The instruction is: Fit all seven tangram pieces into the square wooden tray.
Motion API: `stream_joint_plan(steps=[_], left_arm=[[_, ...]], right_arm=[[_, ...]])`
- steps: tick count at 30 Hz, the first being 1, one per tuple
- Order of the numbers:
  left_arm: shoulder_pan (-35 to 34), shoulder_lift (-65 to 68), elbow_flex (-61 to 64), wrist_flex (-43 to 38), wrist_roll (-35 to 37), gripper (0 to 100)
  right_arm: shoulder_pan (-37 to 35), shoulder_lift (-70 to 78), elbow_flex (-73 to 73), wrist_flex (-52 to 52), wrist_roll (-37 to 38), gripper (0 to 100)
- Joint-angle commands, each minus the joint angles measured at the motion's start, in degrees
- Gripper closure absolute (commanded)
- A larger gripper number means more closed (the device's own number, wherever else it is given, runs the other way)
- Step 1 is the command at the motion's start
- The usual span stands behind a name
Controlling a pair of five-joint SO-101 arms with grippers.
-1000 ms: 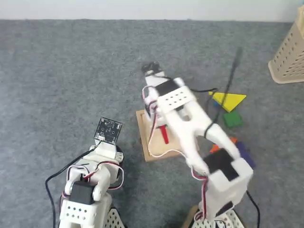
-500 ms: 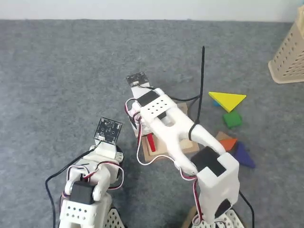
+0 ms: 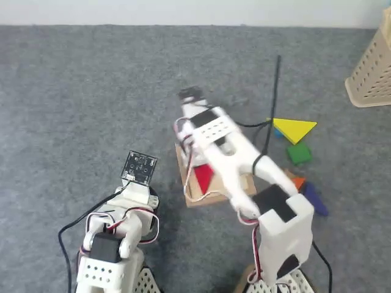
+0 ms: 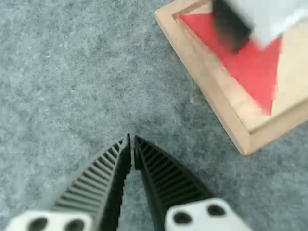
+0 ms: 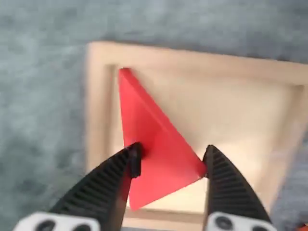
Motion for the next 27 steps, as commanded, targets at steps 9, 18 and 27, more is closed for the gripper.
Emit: stream_joint_plan(steps=[9,18,27], left_arm=[[-0.4,-1.1,-1.0,0.4,0.5,99],[-0.4,-1.1,-1.0,0.4,0.5,99],[-0.4,-1.1,-1.0,0.4,0.5,99]], right_arm=[[-5.6,1.3,-2.5,-0.3,1.3,80.5],[-6.4,-3.0,-2.4,2.3,5.9,77.2],[-4.0,-8.7,-2.2,5.0,9.0,70.6]])
